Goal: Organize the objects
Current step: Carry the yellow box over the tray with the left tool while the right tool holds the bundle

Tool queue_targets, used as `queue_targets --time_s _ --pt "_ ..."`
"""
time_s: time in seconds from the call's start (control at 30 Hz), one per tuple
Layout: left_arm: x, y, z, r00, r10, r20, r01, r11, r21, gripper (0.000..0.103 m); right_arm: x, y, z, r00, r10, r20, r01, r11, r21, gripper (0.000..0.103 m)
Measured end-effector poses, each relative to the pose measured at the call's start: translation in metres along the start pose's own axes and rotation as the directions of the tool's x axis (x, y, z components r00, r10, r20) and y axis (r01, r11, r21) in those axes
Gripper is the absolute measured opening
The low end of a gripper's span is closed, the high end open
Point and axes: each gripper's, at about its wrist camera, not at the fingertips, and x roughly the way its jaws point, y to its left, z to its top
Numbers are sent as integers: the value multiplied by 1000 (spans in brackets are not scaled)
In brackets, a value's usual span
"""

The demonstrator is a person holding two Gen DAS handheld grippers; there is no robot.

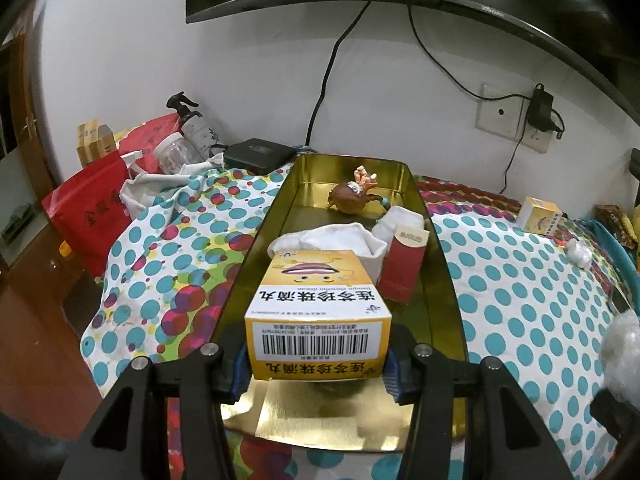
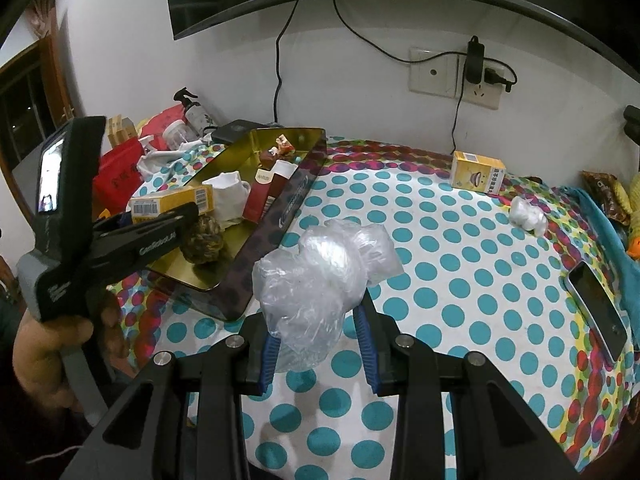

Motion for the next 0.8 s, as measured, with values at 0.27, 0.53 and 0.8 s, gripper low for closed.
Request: queue_targets --time_s 0.27,0.53,0.8 --pt "62 -6 57 993 32 -114 -30 999 16 52 -2 -1 2 1000 -5 3 5 1000 -3 33" --pt "95 -10 105 993 39 -112 -38 999 8 52 -2 -8 9 1000 -10 9 10 1000 0 33" --pt "78 -9 68 992 43 -120 -41 999 25 52 1 -8 3 1000 5 4 -5 1000 18 34"
